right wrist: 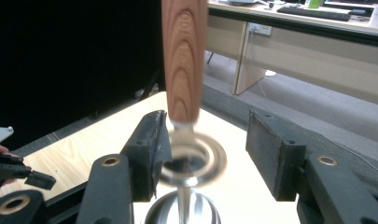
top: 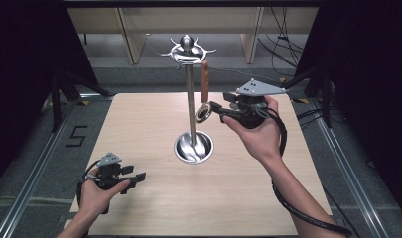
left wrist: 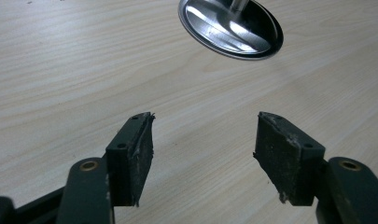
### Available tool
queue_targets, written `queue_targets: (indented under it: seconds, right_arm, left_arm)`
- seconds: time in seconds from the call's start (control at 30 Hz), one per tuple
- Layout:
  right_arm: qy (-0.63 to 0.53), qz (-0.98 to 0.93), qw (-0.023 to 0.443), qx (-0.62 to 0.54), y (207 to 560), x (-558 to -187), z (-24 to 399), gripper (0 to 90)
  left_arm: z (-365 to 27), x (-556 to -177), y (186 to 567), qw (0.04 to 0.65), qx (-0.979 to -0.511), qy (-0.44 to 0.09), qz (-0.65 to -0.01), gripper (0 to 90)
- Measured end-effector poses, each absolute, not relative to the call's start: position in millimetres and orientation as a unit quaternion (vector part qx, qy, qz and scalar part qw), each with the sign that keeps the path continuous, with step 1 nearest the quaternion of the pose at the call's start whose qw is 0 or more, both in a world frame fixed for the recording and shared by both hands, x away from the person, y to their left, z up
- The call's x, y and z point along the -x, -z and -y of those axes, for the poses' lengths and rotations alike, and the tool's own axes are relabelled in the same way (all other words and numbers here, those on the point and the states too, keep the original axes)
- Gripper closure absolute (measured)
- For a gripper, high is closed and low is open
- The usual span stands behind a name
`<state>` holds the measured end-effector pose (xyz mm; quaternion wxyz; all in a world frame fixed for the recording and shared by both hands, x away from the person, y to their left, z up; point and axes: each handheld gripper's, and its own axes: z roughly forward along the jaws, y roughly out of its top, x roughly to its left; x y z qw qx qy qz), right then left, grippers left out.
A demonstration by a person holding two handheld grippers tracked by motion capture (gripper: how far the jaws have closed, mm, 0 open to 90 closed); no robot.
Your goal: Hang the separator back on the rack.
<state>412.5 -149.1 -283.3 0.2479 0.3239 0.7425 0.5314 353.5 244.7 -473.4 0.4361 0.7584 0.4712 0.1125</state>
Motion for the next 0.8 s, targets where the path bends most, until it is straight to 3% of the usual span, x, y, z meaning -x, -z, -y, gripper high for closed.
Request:
queue_targets:
  seconds: [0.8]
  right_arm:
    - [-0.480,-0.746,0.253,-0.387,313.1,-389.1,229.5,42.5]
  left_arm:
    - [-246.7,-354.3,473.8,0.427,-0.760,-0.116,-0.477,36.4]
